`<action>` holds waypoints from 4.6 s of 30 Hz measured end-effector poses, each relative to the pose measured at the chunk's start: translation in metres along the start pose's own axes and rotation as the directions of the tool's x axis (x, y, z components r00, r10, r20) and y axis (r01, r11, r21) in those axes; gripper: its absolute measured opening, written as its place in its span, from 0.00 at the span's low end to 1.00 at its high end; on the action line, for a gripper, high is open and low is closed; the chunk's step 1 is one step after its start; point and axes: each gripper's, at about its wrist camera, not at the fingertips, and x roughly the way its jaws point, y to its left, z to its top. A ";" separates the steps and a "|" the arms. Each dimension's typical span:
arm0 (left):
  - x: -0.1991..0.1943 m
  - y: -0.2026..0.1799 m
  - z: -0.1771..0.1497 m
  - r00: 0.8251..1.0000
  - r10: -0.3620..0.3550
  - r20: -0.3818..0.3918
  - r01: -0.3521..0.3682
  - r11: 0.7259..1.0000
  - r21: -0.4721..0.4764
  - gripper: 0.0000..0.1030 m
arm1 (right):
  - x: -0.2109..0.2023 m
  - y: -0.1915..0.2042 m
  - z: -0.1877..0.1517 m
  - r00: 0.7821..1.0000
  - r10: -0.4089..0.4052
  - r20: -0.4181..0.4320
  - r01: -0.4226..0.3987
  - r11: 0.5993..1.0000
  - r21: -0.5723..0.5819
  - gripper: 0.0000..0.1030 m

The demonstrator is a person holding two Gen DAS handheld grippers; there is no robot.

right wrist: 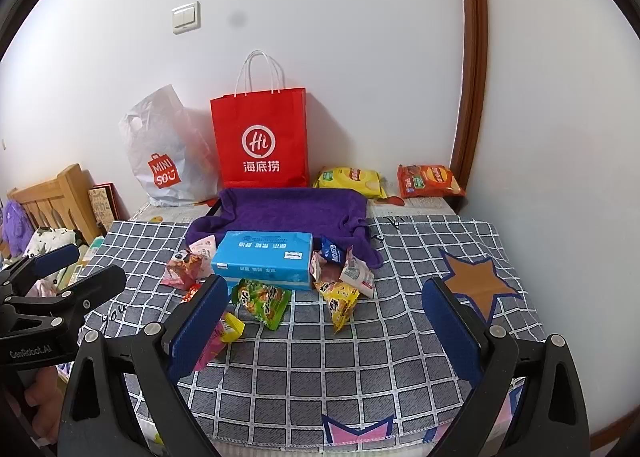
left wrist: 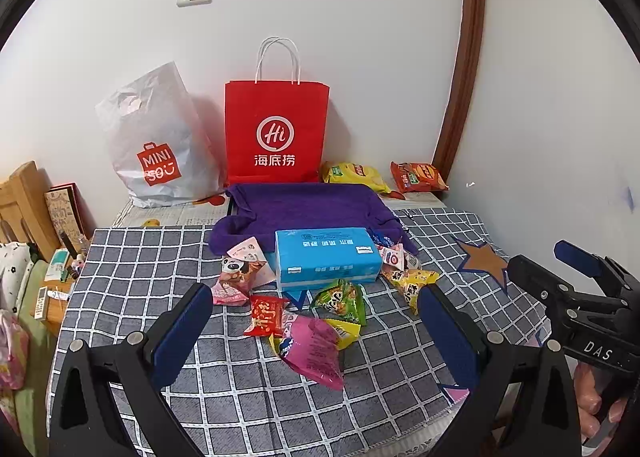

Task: Organize snacks

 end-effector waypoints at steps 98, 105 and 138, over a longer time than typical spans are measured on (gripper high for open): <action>0.176 0.122 -0.029 0.964 0.067 -0.256 -0.104 0.985 -0.137 0.96 | 0.211 -0.027 -0.077 0.969 0.038 -0.243 -0.027 0.998 0.048 0.45; 0.207 0.120 -0.023 0.960 0.055 -0.274 -0.086 0.991 -0.101 0.93 | 0.219 -0.033 -0.075 0.963 0.087 -0.254 -0.066 0.994 0.090 0.45; 0.220 0.117 -0.033 0.979 0.021 -0.205 -0.041 0.995 -0.092 0.53 | 0.223 -0.027 -0.080 0.958 0.070 -0.277 -0.060 0.997 0.045 0.41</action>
